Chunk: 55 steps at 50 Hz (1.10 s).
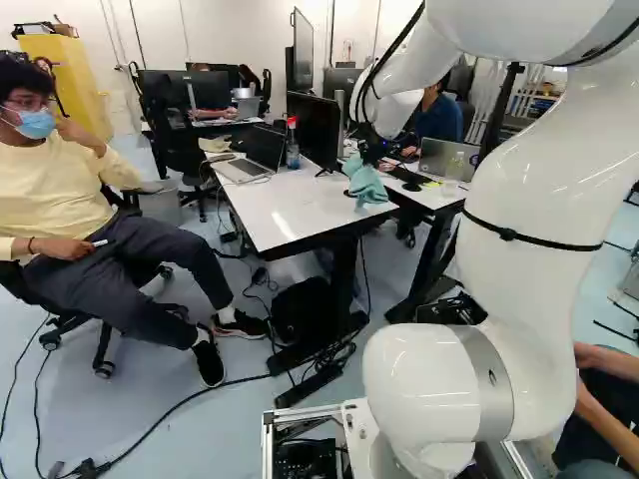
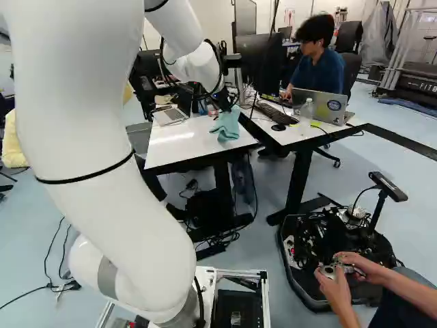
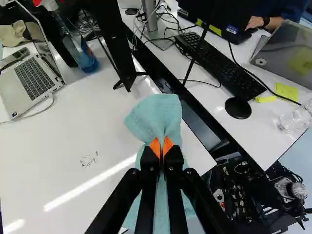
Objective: Clean the table with the green towel
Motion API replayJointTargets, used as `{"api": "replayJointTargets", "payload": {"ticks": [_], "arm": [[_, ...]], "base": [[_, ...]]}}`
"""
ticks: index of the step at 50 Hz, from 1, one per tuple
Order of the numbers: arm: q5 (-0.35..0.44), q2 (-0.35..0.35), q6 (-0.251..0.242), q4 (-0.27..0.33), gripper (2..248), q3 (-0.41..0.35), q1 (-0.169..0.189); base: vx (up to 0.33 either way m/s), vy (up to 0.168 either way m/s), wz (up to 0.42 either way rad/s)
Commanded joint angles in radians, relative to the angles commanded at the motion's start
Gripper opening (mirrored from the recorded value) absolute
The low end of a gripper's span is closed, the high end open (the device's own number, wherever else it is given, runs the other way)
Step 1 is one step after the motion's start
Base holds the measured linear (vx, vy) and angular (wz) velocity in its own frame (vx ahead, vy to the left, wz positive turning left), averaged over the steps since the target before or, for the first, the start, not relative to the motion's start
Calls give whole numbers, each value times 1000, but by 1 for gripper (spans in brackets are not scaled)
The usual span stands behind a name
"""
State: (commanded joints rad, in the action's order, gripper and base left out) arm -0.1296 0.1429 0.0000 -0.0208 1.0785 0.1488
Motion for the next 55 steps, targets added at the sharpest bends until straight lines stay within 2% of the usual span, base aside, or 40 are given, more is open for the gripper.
{"api": "replayJointTargets", "payload": {"ticks": [18, 55], "arm": [[-34, -25, 0, 0, 28, 15, -16], [-87, -27, 0, 0, 28, 91, -76]], "base": [[0, 0, 0], [0, 0, 0]]}}
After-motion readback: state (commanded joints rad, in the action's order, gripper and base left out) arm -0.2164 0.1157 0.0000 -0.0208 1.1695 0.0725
